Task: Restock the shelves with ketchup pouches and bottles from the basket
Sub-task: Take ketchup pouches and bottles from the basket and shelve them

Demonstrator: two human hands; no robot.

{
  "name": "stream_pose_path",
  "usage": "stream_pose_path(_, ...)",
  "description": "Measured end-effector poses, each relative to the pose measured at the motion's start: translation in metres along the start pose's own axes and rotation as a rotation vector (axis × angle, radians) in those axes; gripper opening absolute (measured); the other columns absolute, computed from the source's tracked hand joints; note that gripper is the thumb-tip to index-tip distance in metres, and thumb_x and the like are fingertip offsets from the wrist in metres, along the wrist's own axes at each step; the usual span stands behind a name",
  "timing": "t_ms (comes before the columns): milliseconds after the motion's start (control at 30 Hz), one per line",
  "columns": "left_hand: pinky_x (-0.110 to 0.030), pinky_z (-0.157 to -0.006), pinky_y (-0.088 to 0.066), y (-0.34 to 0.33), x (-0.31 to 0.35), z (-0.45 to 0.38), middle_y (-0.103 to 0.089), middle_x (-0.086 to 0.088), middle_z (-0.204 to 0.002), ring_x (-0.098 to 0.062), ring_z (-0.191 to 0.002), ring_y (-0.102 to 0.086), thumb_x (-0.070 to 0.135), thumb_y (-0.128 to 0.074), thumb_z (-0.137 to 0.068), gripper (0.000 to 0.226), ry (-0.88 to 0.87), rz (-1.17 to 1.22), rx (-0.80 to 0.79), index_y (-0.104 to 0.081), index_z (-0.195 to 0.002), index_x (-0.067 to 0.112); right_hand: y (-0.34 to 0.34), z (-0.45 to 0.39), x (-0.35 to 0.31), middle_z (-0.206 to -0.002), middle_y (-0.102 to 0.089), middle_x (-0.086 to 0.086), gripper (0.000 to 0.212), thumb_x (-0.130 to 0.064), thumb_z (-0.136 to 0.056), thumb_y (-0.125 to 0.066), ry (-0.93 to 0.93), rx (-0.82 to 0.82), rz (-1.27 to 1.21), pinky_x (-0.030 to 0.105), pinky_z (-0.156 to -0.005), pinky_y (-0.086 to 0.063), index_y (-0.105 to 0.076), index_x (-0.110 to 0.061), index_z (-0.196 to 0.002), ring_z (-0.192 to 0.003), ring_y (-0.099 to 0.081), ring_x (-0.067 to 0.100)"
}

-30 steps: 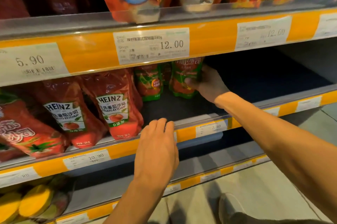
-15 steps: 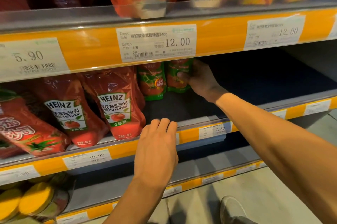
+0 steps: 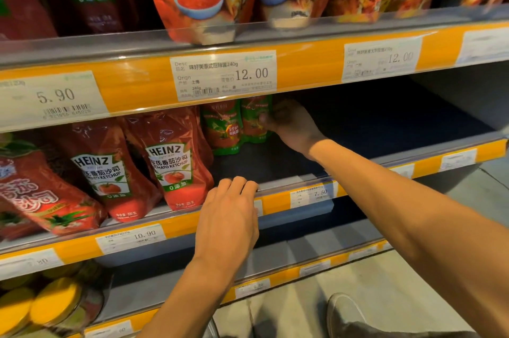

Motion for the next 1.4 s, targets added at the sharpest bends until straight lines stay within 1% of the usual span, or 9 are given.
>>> stream_pose_path(67,-0.033,-0.088,-0.047,0.001,-0.001,-0.001,-0.060,0.005,-0.116,-0.017,-0.104,-0.054,0.026,-0.064,-0.090,0.035,0.006,0.020,0.007,-0.060,-0.124,0.022,0.015,0.013,0.003,-0.108,-0.058,-0.008,0.050,-0.044,-0.089,-0.073,-0.023,0.075,0.114,-0.002,-0.064,-0.035,-0.058,-0.010,-0.124,-0.095,-0.053,0.005)
stream_pose_path(133,-0.034,-0.091,-0.047,0.002,-0.001,-0.001,-0.061,0.003,-0.119,-0.019,-0.107,-0.054,0.028,-0.062,-0.091,0.037,0.029,0.053,0.010,-0.059,-0.128,0.020,0.034,0.037,0.007,-0.098,-0.055,-0.011,0.044,-0.041,-0.088,-0.075,-0.053,0.129,0.150,-0.004,-0.056,-0.033,-0.060,-0.014,-0.119,-0.083,-0.051,0.003)
stream_pose_path(267,-0.034,-0.104,-0.042,0.014,0.009,0.005,-0.059,0.000,-0.133,-0.019,-0.123,-0.052,0.031,-0.061,-0.095,0.044,0.079,0.208,0.038,-0.056,-0.137,0.016,0.079,0.115,0.015,-0.094,-0.063,-0.013,0.024,-0.038,-0.086,-0.076,-0.061,0.172,0.050,0.018,-0.072,-0.047,-0.056,-0.030,-0.097,-0.090,-0.061,0.001)
stream_pose_path(433,-0.033,-0.102,-0.042,0.034,0.073,0.025,-0.059,0.002,-0.137,-0.018,-0.124,-0.053,0.036,-0.058,-0.098,0.041,0.061,0.452,-0.014,-0.056,-0.136,0.022,0.157,0.226,0.028,-0.097,-0.066,-0.011,0.020,-0.043,-0.086,-0.073,-0.179,0.233,0.108,0.034,-0.087,-0.055,-0.054,-0.035,-0.089,-0.095,-0.065,0.008)
stream_pose_path(667,-0.033,-0.099,-0.042,0.084,0.253,0.048,-0.062,0.000,-0.135,-0.020,-0.122,-0.057,0.036,-0.059,-0.098,0.039,-0.239,0.527,-0.148,-0.060,-0.133,0.019,0.290,0.394,0.026,-0.089,-0.063,-0.010,0.020,-0.042,-0.087,-0.071,-0.371,0.491,0.172,0.047,-0.088,-0.054,-0.053,-0.033,-0.086,-0.092,-0.064,0.020)
stream_pose_path(933,-0.031,-0.090,-0.047,0.099,0.448,0.106,-0.071,-0.001,-0.117,-0.017,-0.107,-0.065,0.038,-0.061,-0.095,0.030,-0.595,0.538,-0.348,-0.067,-0.120,0.021,0.400,0.602,0.059,-0.086,-0.067,-0.012,0.017,-0.041,-0.086,-0.069,-0.662,0.839,0.163,0.039,-0.081,-0.055,-0.056,-0.032,-0.083,-0.086,-0.066,0.016)
stream_pose_path(1100,-0.034,-0.091,-0.050,0.065,0.550,0.156,-0.071,-0.001,-0.110,-0.020,-0.106,-0.065,0.037,-0.063,-0.095,0.024,-0.780,0.539,-0.521,-0.067,-0.112,0.020,0.428,0.724,0.105,-0.079,-0.065,-0.016,0.012,-0.039,-0.085,-0.067,-0.871,1.043,0.084,0.031,-0.060,-0.051,-0.057,-0.032,-0.087,-0.070,-0.064,0.005)
stream_pose_path(1300,-0.037,-0.094,-0.050,-0.016,0.650,0.209,-0.070,-0.005,-0.120,-0.026,-0.111,-0.063,0.038,-0.061,-0.094,0.031,-0.972,0.392,-0.695,-0.065,-0.118,0.019,0.432,0.810,0.184,-0.088,-0.066,-0.006,0.010,-0.031,-0.089,-0.065,-1.112,1.150,-0.041,0.031,-0.064,-0.047,-0.056,-0.028,-0.093,-0.078,-0.064,0.015)
stream_pose_path(1400,-0.038,-0.097,-0.049,-0.068,0.687,0.228,-0.068,-0.009,-0.126,-0.028,-0.117,-0.061,0.039,-0.059,-0.095,0.036,-1.024,0.274,-0.781,-0.062,-0.124,0.018,0.423,0.830,0.228,-0.093,-0.065,0.001,0.020,-0.031,-0.090,-0.064,-1.208,1.170,-0.111,0.030,-0.059,-0.042,-0.055,-0.021,-0.105,-0.077,-0.061,0.014)
Point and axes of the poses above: each hand's wrist, its own z-axis away from the middle knuckle, its own y-axis out of the back of the hand, x = y × z, the point moved 10 cm from there along -z, towards the middle knuckle
